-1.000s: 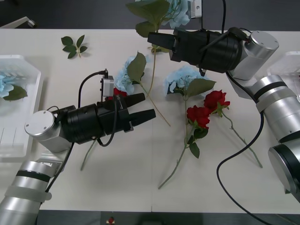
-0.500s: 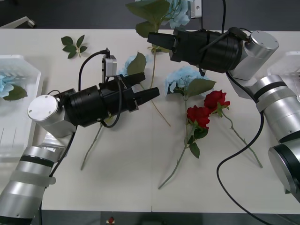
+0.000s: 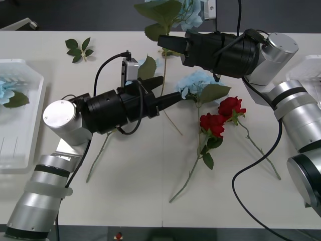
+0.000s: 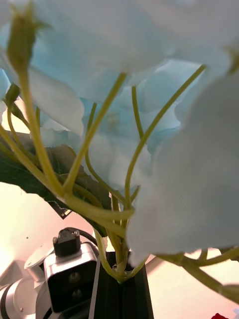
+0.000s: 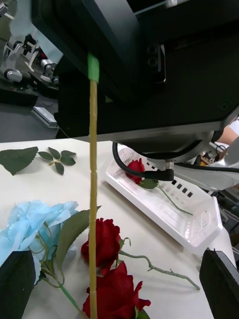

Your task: Put the red flowers into the right box and the blue flowers into the left box

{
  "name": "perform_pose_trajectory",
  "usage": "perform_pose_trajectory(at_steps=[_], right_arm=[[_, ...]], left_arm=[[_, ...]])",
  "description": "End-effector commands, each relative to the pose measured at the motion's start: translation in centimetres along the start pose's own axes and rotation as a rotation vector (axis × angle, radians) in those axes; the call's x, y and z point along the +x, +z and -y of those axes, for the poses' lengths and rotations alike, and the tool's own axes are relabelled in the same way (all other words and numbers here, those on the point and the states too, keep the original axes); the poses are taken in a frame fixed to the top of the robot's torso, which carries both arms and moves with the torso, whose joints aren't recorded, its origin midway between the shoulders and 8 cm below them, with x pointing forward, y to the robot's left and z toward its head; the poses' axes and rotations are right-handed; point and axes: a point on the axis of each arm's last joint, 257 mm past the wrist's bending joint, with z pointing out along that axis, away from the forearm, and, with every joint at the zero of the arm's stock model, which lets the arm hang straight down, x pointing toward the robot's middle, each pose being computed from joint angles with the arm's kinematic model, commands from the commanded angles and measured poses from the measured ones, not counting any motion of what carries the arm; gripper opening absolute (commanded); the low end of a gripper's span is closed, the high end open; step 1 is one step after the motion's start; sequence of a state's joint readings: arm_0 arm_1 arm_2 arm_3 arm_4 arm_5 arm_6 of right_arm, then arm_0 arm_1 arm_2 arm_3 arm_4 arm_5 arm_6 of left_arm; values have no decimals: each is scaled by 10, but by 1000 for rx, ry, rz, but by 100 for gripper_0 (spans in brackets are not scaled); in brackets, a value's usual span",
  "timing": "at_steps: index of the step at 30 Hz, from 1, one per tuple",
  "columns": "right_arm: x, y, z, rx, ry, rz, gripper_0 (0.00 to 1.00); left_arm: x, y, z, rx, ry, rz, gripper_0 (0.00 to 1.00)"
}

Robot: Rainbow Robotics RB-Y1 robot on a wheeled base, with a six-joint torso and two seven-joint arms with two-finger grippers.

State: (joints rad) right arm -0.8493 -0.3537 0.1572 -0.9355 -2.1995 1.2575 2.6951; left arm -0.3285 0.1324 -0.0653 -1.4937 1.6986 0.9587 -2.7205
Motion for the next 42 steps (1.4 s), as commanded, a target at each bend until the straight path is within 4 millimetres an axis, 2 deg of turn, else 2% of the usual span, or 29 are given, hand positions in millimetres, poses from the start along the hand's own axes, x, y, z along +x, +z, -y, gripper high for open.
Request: perform_pose_trajectory(at_steps=[1,2,5,7,9,18,25,26,27,29,30,33,40,42], right_arm=[[-30,23,-26,-76,-75,16,0],[-30,23,-26,-76,-75,16,0],[-30,23,-26,-76,-75,16,0],[-31,24,-27,-77,-74,18,0],[-31,23,-26,-76,-74,17,0],[-32,23,-27,-78,-73,21,0],[-32,23,-27,-80,-73,20,0],[-31,23,-28,-81,-73,19,19],[-32,23,-27,-80,-73,20,56],[-33,25,-29,-85,-76,20,95],[-32,25,-29,-84,-75,20,100],[-34,25,-31,-91,-76,23,100],[-41,20,-34,-102,-72,39,100],[-44,16,-34,-99,-85,28,100]], left_arm=[[-7,15,8,10,7,8,93],[-5,16,7,5,12,4,87],[-3,19,9,4,17,-3,46],[-1,21,9,2,22,-8,14],[1,22,9,0,27,-14,1],[-4,27,6,-14,44,-10,0],[-21,26,-3,-26,23,10,0],[-23,25,-5,-30,11,11,0],[-26,24,-7,-32,3,11,0],[-30,22,-10,-35,-11,13,0],[-32,21,-10,-34,-11,14,0],[-36,18,-12,-31,-18,20,0],[-63,-13,-29,-24,-45,39,0],[-71,-28,-35,-20,-53,36,0]])
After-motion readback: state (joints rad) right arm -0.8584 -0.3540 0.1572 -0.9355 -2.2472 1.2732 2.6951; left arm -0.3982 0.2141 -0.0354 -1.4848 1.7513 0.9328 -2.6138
